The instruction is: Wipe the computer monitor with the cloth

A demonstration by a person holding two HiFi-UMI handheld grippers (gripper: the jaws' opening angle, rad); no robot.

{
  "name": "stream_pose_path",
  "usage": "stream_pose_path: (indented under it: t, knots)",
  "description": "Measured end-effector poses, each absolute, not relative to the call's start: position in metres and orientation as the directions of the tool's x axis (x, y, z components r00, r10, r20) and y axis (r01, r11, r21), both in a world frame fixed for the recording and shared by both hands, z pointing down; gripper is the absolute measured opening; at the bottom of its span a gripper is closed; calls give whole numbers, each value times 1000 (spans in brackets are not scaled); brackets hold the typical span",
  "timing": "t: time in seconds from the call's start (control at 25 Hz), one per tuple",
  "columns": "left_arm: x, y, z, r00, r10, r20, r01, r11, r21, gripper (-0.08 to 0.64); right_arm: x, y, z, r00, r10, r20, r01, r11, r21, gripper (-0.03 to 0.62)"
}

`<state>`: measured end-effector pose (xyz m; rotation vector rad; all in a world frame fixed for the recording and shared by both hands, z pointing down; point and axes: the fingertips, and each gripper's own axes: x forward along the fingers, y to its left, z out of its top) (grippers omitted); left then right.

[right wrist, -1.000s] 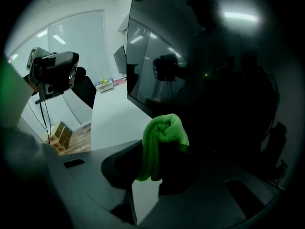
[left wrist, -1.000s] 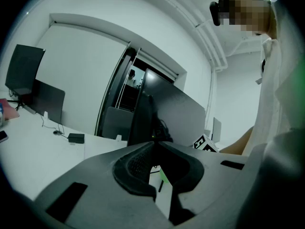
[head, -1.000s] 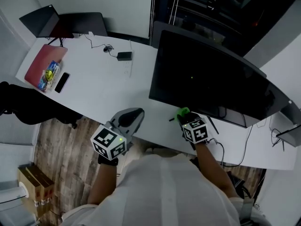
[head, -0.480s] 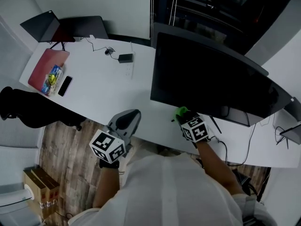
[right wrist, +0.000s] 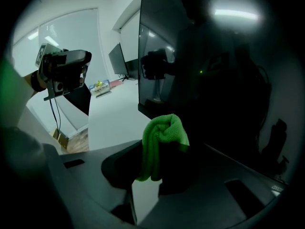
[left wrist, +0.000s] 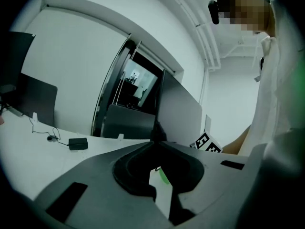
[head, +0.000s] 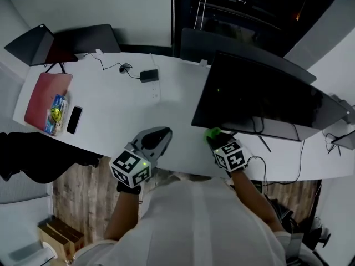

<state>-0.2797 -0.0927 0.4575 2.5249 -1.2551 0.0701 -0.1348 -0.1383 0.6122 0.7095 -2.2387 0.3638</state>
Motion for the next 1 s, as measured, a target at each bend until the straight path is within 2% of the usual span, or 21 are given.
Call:
stream_pose_path:
  t: [0.44,0.72,0.84,1.0]
  knots:
    - [-329,-110,461,725,-666,175,-686,-678,263,34,-193,-142,614,-522,-453,722,-679,734,-30,71]
    - [-341,-113,454,755,-636,161,-654,-711,259,34,-226,-140,604,-544,-453,706,-683,728,-58,71]
    - [-351,-114,453,754,-638,157,-655,-711,258,34,-249,-140,579,-610,-455,649,-657,748,-92,71]
    - [-366,-118,448,749,-647,141,-659,-706,261,34,-286,-156,500,-713,-507,484,-612,787,-77,71]
